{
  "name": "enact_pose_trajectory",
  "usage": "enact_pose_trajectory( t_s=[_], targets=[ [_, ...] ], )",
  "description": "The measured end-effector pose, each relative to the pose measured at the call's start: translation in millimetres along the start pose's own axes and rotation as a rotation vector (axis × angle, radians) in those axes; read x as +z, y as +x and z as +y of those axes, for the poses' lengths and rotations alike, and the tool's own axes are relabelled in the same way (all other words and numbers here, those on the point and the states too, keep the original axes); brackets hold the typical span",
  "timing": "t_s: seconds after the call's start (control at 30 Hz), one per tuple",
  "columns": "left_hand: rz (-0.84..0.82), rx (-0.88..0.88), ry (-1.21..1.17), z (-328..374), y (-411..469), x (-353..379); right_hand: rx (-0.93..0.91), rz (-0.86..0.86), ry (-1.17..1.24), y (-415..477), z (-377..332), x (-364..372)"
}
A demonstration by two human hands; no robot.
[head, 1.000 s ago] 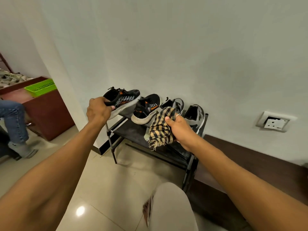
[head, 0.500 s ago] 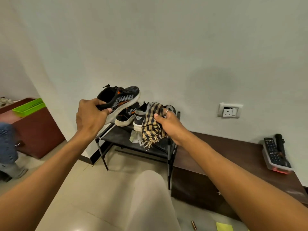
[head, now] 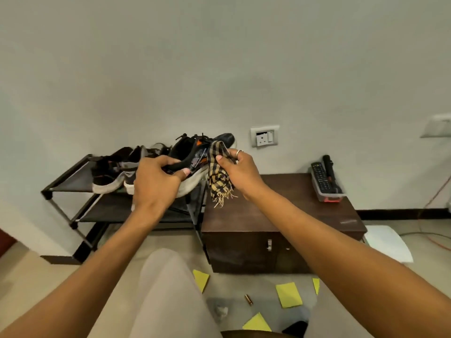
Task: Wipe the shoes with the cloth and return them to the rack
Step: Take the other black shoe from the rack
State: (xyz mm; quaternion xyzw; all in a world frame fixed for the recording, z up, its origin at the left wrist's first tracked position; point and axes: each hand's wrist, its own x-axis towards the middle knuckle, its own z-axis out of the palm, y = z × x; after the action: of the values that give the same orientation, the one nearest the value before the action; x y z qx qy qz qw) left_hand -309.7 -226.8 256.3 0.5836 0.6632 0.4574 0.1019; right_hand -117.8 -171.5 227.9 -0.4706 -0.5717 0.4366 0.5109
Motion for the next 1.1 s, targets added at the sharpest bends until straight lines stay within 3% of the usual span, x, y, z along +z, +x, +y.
enact_pose_trajectory(
  t_s=[0.4, 0.7, 0.83, 1.1],
  targets=[
    [-0.275, -0.071, -0.049, -18, -19, 176, 0.218, 0.132, -0.179, 16, 118, -86],
    [-0.463, -0.153, 0.065, -78, -31, 264, 0.373, 0.043, -0.356, 26, 213, -97],
    [-0.592, -0.187, 0.121, -85, -26, 281, 0.327, 0.04, -0.396, 39, 229, -96],
    [-0.578, -0.303, 0.016, -91, 24, 319, 0.216, 0.042, -0.507, 60, 244, -96]
  ],
)
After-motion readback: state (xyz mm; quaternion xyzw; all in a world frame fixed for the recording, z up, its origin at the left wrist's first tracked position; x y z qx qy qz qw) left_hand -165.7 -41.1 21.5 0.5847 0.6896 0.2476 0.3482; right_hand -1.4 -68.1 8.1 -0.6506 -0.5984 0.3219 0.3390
